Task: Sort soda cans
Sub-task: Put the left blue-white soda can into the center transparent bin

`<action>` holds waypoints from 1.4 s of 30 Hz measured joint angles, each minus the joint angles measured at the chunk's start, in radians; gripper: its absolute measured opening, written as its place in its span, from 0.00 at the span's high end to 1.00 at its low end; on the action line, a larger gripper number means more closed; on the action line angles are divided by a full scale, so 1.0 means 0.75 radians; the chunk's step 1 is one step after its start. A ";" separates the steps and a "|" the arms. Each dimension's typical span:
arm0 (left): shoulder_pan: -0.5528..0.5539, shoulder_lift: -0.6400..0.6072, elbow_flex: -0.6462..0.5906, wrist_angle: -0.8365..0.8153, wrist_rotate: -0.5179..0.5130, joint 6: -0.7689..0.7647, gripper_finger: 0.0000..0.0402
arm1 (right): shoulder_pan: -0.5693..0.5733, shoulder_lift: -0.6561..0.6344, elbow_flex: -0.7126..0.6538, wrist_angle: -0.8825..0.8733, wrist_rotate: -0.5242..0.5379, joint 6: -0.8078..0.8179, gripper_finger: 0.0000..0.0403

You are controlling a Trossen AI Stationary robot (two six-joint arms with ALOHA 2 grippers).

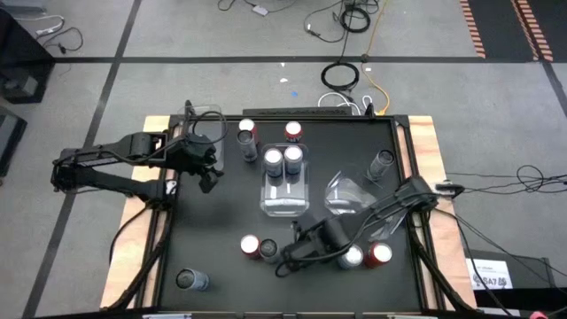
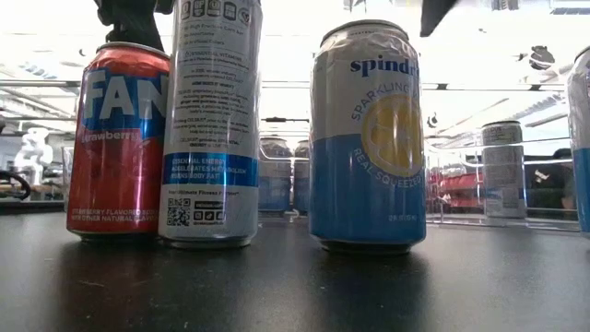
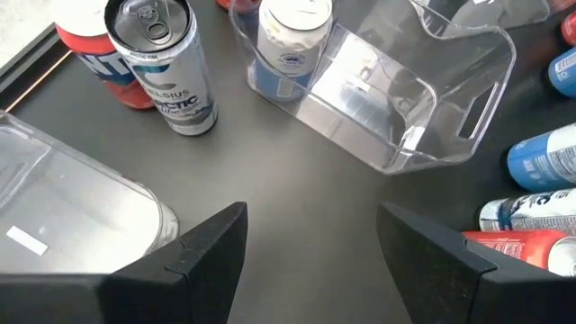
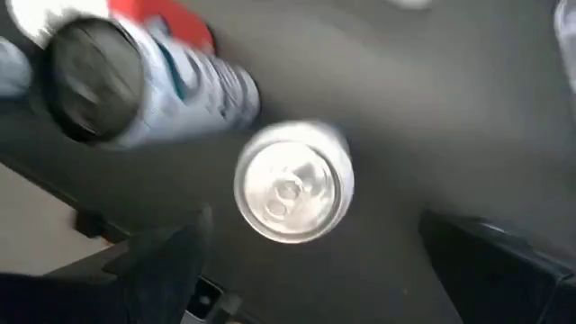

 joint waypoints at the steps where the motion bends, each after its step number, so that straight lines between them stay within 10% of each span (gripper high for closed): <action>1: 0.000 0.000 0.000 0.000 0.000 0.000 0.36 | 0.003 0.016 -0.001 0.002 -0.015 -0.004 0.03; 18: 0.000 0.000 0.000 -0.028 0.000 -0.004 0.36 | 0.000 0.168 -0.034 0.085 0.028 -0.069 0.04; 29: -0.001 0.000 0.000 -0.040 0.000 -0.004 0.36 | -0.017 0.167 -0.146 0.205 -0.041 -0.069 0.27; 42: 0.000 0.000 0.000 -0.037 0.000 -0.004 0.36 | -0.044 -0.130 -0.148 -0.015 0.090 -0.029 0.27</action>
